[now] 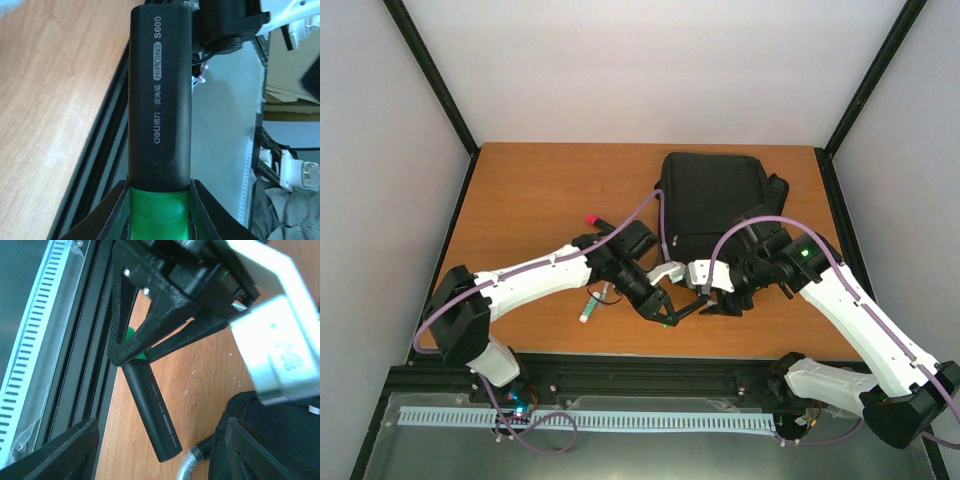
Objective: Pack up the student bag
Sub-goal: Pick up the stationery from the center of the board.
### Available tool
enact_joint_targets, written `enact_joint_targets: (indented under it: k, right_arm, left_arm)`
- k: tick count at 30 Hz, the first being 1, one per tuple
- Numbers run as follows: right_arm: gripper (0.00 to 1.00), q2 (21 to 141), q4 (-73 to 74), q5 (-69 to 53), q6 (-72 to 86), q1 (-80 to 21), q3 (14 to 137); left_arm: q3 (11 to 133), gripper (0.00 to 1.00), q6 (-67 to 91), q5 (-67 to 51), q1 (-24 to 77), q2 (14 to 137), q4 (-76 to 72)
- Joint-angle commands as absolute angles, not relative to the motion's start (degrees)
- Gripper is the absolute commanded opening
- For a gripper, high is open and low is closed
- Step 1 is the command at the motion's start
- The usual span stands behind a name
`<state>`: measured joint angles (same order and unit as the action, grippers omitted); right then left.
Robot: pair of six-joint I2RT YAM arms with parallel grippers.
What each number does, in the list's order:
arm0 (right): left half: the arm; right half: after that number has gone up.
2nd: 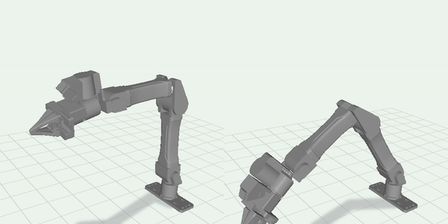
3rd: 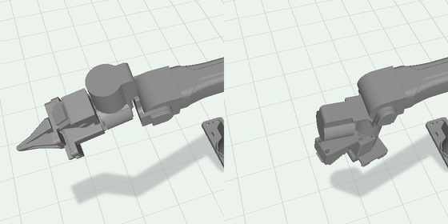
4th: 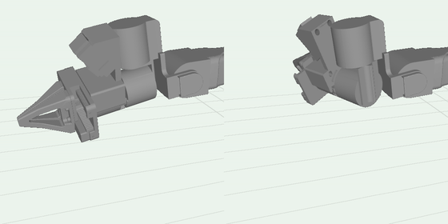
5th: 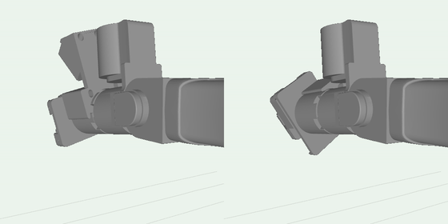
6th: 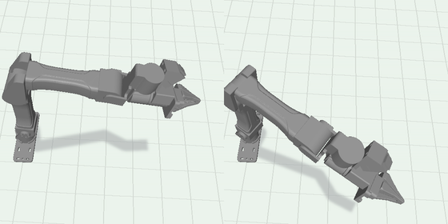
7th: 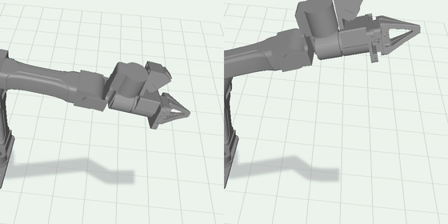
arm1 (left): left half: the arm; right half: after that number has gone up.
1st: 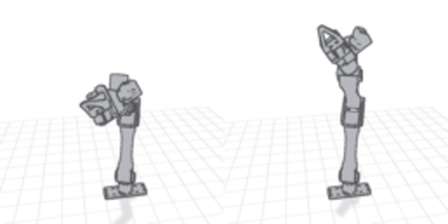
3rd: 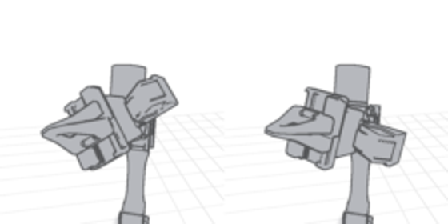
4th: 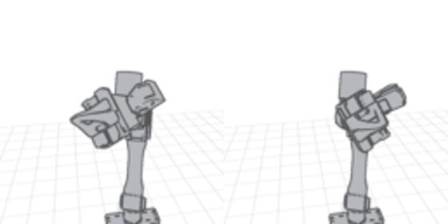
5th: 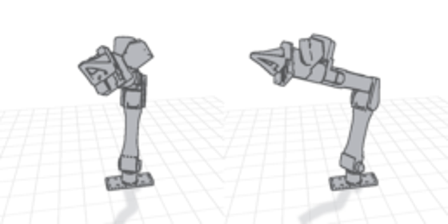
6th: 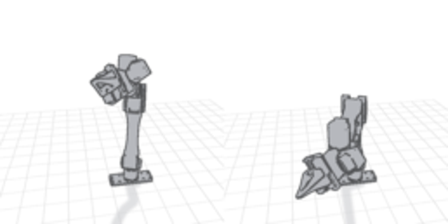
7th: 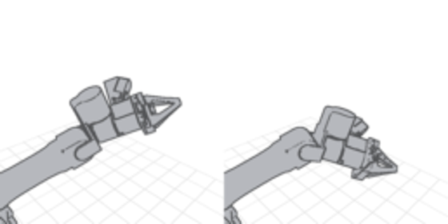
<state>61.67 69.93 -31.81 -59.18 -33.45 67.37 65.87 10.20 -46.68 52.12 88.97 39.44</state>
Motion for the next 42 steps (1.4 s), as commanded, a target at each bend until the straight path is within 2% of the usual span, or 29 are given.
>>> enact_joint_targets:
  k: [1, 6, 13, 21, 26, 28, 30, 31, 34, 38, 42]
  right_arm:
    - [0.69, 61.5, 73.7, -29.0, -60.8, -35.6, 68.3]
    - [0.66, 61.5, 72.5, -26.4, -59.3, -39.4, 66.2]
    - [0.53, 62.5, 71.0, -21.1, -58.4, -42.9, 64.1]
    - [0.42, 62.4, 69.5, -17.5, -58.0, -44.1, 62.8]
    - [0.28, 61.7, 68.7, -15.7, -57.6, -44.6, 62.3]
    - [0.18, 61.5, 68.7, -15.4, -57.5, -44.6, 62.5]
    - [0.07, 61.1, 68.7, -15.4, -57.4, -44.6, 62.5]
    - [0.03, 61.0, 68.7, -15.3, -57.4, -44.6, 62.5]
    - [0.03, 60.7, 69.0, -14.8, -57.1, -44.6, 62.0]
    - [0.03, 60.8, 70.7, -14.9, -56.9, -42.4, 61.0]
    - [0.03, 60.6, 72.8, -18.2, -60.9, -33.6, 59.0]
  left_arm:
    - [70.8, 0.24, 6.8, -54.1, 51.5, 90.6, 43.7]
    - [71.5, 0.24, 6.9, -56.8, 51.2, 91.9, 43.7]
    - [72.0, 0.23, 5.9, -58.1, 50.9, 93.2, 44.4]
    - [72.3, 0.21, 4.8, -59.2, 50.8, 93.5, 45.6]
    - [72.3, 0.21, 4.7, -59.4, 50.7, 93.4, 45.6]
    - [72.3, 0.27, 5.1, -58.8, 50.7, 93.4, 45.3]
    - [72.3, 0.40, 5.7, -58.2, 50.6, 93.2, 44.8]
    - [72.2, 0.46, 6.0, -57.6, 50.6, 93.0, 44.5]
    - [72.2, 0.64, 6.8, -55.5, 50.5, 92.4, 43.6]
    - [71.9, 0.67, 10.0, -51.5, 49.3, 91.1, 41.4]
    - [69.8, 0.72, 16.6, -49.0, 46.2, 88.5, 34.5]
